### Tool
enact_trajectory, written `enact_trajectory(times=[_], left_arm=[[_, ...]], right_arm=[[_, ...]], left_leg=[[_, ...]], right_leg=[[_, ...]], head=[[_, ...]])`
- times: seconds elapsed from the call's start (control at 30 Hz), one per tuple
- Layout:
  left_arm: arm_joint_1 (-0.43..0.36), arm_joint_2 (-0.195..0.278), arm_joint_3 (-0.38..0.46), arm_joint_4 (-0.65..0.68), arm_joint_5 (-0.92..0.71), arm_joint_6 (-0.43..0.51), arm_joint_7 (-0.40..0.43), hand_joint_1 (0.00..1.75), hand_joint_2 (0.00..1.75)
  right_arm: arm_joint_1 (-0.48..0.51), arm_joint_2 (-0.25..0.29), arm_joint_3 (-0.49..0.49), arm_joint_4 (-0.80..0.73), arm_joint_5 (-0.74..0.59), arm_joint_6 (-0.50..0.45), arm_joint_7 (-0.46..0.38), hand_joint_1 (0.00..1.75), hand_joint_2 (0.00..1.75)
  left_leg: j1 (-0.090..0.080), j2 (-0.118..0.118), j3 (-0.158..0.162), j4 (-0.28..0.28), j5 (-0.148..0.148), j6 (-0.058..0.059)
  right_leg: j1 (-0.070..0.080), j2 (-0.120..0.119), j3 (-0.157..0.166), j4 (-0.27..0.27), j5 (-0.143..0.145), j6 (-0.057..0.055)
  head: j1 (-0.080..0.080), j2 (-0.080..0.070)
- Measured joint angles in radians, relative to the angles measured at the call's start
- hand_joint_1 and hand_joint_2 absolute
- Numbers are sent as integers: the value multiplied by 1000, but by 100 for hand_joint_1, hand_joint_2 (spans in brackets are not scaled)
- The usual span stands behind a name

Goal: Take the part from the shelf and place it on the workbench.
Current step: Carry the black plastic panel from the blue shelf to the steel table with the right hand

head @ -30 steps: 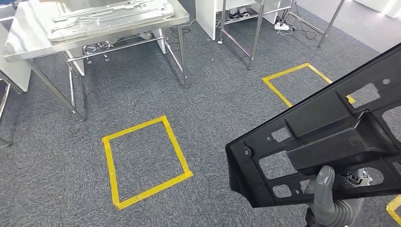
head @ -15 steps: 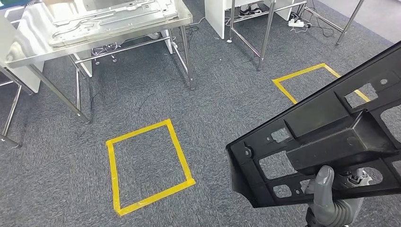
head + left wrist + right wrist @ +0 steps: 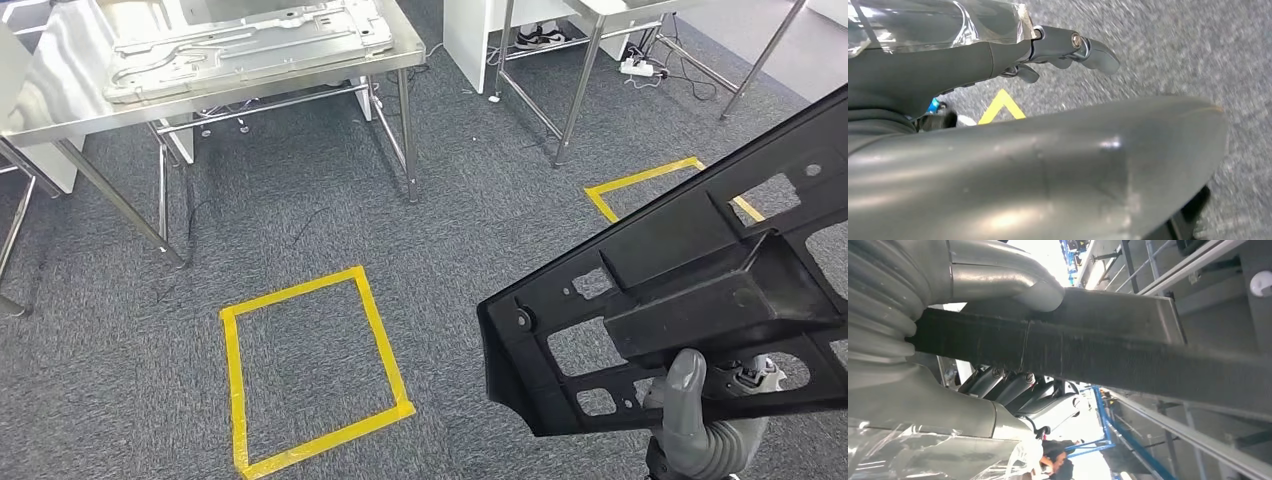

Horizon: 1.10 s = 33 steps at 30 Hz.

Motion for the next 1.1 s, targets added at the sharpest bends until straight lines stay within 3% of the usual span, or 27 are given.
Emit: enact_trajectory(times=[0.03, 0.07, 0.13, 0.17, 0.2, 0.3, 0.37, 0.4, 0.47, 0.5, 0.53, 0.57, 0.6, 0.63, 0.7, 0.73, 0.8, 0.87, 0.93, 1.0, 1.03, 1.07, 1.1], left_arm=[[2, -1, 0, 0, 0, 0, 0, 0, 0], [3, -1, 0, 0, 0, -1, 0, 0, 0], [3, -1, 0, 0, 0, -1, 1, 0, 0], [1, -1, 0, 0, 0, -1, 1, 0, 0], [0, -1, 0, 0, 0, 0, 2, 0, 0], [0, 0, 0, 0, 1, 1, 10, 0, 0], [0, 1, 0, 0, 1, 2, 16, 0, 0], [0, 1, -1, 0, 2, 3, 18, 0, 0], [0, 0, -1, 0, 3, 6, 21, 0, 0], [1, 0, -1, 0, 4, 7, 23, 0, 0], [2, 0, -1, 0, 5, 9, 23, 0, 0], [3, 0, -1, 0, 6, 10, 24, 0, 0], [3, 0, -1, 0, 7, 11, 24, 0, 0], [2, 0, -1, 0, 7, 12, 24, 0, 0], [-1, 0, -1, 0, 6, 13, 24, 0, 0], [-2, 0, -1, 0, 5, 13, 24, 0, 0], [-3, 0, -1, 0, 6, 13, 25, 0, 0], [-1, -1, -1, 0, 6, 13, 28, 0, 0], [-1, -2, -1, 0, 6, 12, 31, 0, 0], [-3, -2, -1, 0, 6, 11, 33, 0, 0], [-2, -2, -1, 0, 6, 10, 34, 0, 0], [-1, -3, -1, 0, 5, 10, 34, 0, 0], [1, -3, -1, 0, 5, 10, 35, 0, 0]], right_arm=[[1, 0, 0, 0, 0, 0, 0, 175, 175], [1, -1, 0, 0, 0, 0, 0, 175, 175], [1, -2, 0, 0, 0, 0, 0, 175, 175], [0, -2, 0, 0, 0, 0, 1, 175, 175], [-1, -2, 0, 0, 0, 0, 1, 175, 175], [-3, -2, 0, 0, 1, 0, 4, 175, 175], [-4, -2, 1, 0, 1, 3, 7, 175, 175], [-5, -2, 1, 0, 1, 4, 11, 175, 175], [-6, -2, 1, 1, 9, 6, 35, 175, 175], [-6, -3, 1, 2, 23, 4, 56, 175, 175], [-7, -3, 1, 4, 45, 0, 80, 175, 175], [-9, -3, 1, 7, 68, -5, 104, 175, 175], [-12, -4, 2, 9, 89, -9, 124, 175, 175], [-16, -4, 2, 11, 107, -13, 139, 175, 175], [-23, -4, 3, 13, 126, -17, 159, 175, 175], [-25, -5, 3, 15, 130, -19, 167, 175, 175], [-29, -6, 4, 18, 135, -21, 181, 175, 175], [-34, -8, 5, 22, 137, -21, 193, 175, 175], [-38, -12, 5, 24, 141, -22, 203, 175, 175], [-39, -16, 5, 27, 146, -24, 212, 175, 175], [-39, -17, 5, 30, 146, -24, 216, 175, 175], [-38, -18, 5, 32, 146, -25, 218, 175, 175], [-38, -20, 5, 33, 146, -26, 219, 175, 175]], left_leg=[[2, -2, 11, 0, -9, -4], [4, -5, 24, 2, -18, -8], [6, -8, 45, 8, -41, -21], [5, -10, 48, 14, -53, -28], [3, -10, 48, 18, -62, -34], [2, -10, 45, 24, -74, -44], [6, -5, 26, 71, -98, -56], [11, -2, 0, 125, -121, -64], [20, 1, -83, 269, -169, -77], [23, 1, -121, 323, -179, -80], [25, 2, -144, 344, -168, -81], [26, 4, -146, 322, -138, -79], [26, 12, -131, 264, -94, -75], [23, 31, -105, 187, -48, -68], [9, 69, -64, 76, -1, -55], [3, 77, -58, 56, 1, -51], [0, 56, -53, 50, -6, -45], [5, 33, -36, 38, -6, -35], [10, 13, -20, 30, -8, -22], [9, -10, -13, 29, -14, -12], [8, -24, -9, 30, -18, -10], [6, -37, -3, 30, -22, -10], [6, -51, 5, 30, -26, -12]], right_leg=[[-1, 0, -26, 6, 24, 4], [-2, 0, -29, -30, 70, 7], [-3, 1, 3, -162, 171, 13], [-4, 3, 20, -215, 199, 11], [-4, 5, 29, -245, 209, 4], [-3, 7, 32, -255, 200, -23], [-6, 4, 39, -257, 195, -35], [-7, 2, 43, -258, 192, -40], [-7, -2, 51, -258, 184, -45], [-7, -5, 55, -258, 179, -46], [-7, -9, 62, -258, 173, -45], [-7, -14, 71, -258, 166, -43], [-7, -20, 81, -258, 159, -42], [-6, -26, 92, -259, 151, -39], [-2, -40, 109, -261, 136, -29], [0, -47, 114, -264, 131, -23], [1, -66, 126, -275, 122, -10], [-1, -58, 133, -259, 103, -1], [-1, -25, 88, -157, 54, 2], [1, -8, -3, -13, 6, 2], [2, -5, -38, 28, 7, 2], [3, -3, -52, 24, 32, 1], [3, 0, -46, -20, 75, -1]], head=[[0, 0], [0, 0], [0, 0], [0, 0], [-1, 0], [-3, 0], [-4, 0], [-5, 0], [-6, 0], [-6, 0], [-6, 0], [-6, 0], [-6, 0], [-6, 0], [-6, 0], [-6, 0], [-5, 0], [-5, 0], [-4, 0], [-4, 0], [-4, 0], [-4, 0], [-4, 0]])
